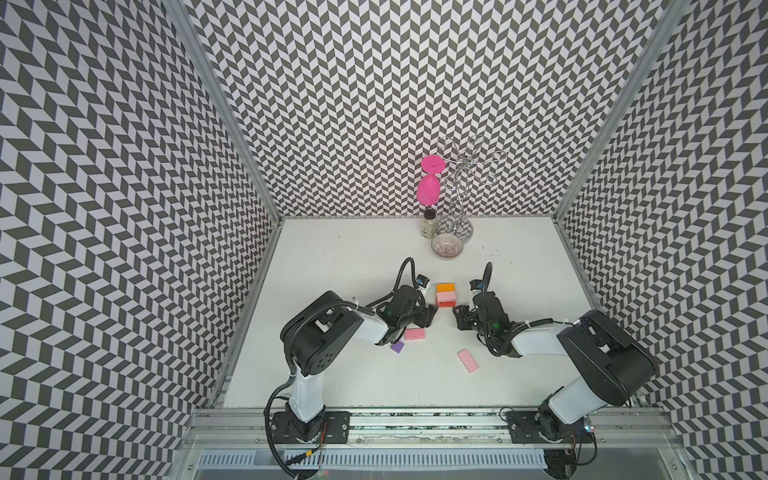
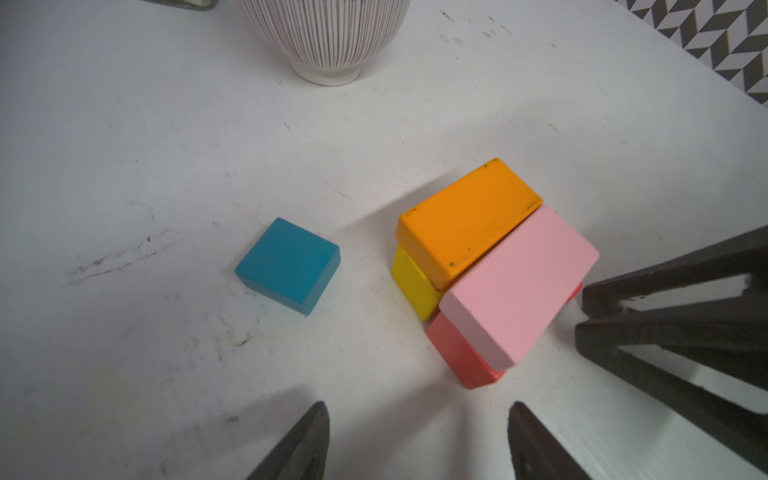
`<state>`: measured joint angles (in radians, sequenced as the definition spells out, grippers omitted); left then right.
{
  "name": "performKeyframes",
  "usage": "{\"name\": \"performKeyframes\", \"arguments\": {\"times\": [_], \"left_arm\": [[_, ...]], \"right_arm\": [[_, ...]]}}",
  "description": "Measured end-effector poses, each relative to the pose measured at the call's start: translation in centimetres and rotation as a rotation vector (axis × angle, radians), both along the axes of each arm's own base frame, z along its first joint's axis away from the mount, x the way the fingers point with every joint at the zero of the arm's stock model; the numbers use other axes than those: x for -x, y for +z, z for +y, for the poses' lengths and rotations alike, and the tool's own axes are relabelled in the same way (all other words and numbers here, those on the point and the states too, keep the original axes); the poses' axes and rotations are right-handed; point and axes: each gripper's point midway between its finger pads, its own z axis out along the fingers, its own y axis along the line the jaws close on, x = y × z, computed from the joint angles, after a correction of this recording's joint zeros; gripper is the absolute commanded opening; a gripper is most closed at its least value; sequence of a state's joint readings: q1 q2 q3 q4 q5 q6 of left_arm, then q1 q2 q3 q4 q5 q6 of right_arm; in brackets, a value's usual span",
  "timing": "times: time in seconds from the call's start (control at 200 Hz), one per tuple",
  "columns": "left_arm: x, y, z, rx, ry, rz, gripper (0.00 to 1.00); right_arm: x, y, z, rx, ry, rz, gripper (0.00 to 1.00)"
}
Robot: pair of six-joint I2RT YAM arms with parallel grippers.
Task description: Build the wood block tower
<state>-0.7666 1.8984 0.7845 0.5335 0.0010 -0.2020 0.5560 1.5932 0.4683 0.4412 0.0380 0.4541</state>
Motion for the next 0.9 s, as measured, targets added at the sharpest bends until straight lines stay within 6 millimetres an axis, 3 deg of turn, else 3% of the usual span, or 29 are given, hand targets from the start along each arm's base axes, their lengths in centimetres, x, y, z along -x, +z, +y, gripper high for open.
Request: {"name": "performKeyframes", "arguments": {"times": [0.896], "left_arm": [[-1.0,-0.2,-0.5,-0.048,0.018,-0.038,0.67]], "right_arm": [[-0.1,0.0,-0.2,0.008,-0.012,-0.005,0.3]]}}
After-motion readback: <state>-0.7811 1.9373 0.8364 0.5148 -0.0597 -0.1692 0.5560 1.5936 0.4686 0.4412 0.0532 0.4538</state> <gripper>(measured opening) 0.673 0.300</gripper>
